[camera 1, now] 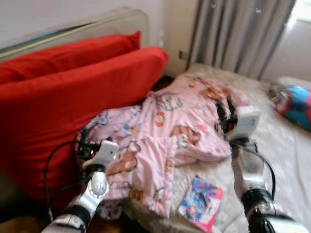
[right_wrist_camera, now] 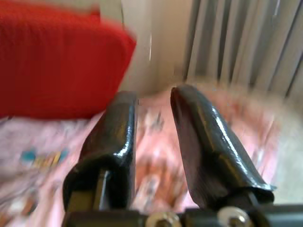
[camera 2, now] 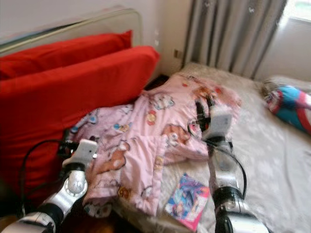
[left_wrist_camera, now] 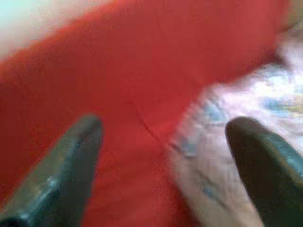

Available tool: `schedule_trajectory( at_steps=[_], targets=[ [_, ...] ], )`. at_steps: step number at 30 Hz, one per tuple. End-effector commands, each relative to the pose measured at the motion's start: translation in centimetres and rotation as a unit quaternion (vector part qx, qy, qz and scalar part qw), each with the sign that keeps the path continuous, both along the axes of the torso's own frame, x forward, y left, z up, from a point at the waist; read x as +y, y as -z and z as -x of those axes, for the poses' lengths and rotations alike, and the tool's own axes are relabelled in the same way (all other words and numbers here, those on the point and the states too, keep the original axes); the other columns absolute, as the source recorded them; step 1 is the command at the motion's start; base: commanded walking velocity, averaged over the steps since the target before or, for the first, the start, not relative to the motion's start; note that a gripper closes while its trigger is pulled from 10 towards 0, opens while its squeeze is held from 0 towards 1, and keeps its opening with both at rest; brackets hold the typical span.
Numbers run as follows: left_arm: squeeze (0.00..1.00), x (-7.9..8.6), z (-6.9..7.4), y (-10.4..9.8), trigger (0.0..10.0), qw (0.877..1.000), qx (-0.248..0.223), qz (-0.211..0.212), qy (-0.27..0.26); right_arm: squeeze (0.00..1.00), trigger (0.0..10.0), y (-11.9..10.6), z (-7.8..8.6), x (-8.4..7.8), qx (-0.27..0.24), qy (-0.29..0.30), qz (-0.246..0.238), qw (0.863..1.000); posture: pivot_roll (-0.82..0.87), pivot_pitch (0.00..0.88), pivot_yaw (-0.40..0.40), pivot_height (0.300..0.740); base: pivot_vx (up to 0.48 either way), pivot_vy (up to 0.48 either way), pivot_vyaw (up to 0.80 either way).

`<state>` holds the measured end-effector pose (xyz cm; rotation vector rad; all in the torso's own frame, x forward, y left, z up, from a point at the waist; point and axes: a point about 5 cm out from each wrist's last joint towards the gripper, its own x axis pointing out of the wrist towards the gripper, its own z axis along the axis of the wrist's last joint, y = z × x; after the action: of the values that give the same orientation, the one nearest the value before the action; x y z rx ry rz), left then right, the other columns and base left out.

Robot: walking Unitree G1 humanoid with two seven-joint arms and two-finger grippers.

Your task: Clean up the room

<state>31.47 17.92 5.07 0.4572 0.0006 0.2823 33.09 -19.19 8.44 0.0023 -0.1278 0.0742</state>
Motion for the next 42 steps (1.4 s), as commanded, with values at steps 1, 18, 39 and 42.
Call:
schedule_trajectory(
  at_steps=[1, 18, 39, 42],
  targets=[
    [0.00, 2.9, 0.0, 0.6, 10.0, 0.978, 0.035, 0.207, 0.012, 0.00, 10.0, -0.7, -0.1, -0.7, -0.025, 0.015, -0.019, 0.999, -0.03, 0.000, -0.034, 0.740, 0.000, 0.000, 0.00],
    [0.00, 3.7, -0.5, -0.8, 10.0, 0.972, -0.009, 0.233, 0.030, 0.00, 10.0, 2.0, 1.6, -1.2, 0.024, 0.032, -0.023, 0.999, -0.03, 0.000, -0.026, 0.740, 0.000, 0.000, 0.00],
    [0.00, 3.4, -1.4, -2.1, 10.0, 0.970, -0.023, 0.228, 0.079, 0.00, 10.0, 2.5, 1.3, -1.3, 0.061, 0.066, -0.026, 0.996, -0.03, 0.000, -0.021, 0.735, 0.000, 0.000, 0.00],
    [0.00, 3.4, -1.4, -2.1, 10.0, 0.970, -0.022, 0.229, 0.080, 0.00, 10.0, 2.3, 1.2, -1.3, 0.057, 0.065, -0.025, 0.996, -0.03, 0.000, -0.021, 0.710, 0.000, 0.000, 0.00]
  ],
)
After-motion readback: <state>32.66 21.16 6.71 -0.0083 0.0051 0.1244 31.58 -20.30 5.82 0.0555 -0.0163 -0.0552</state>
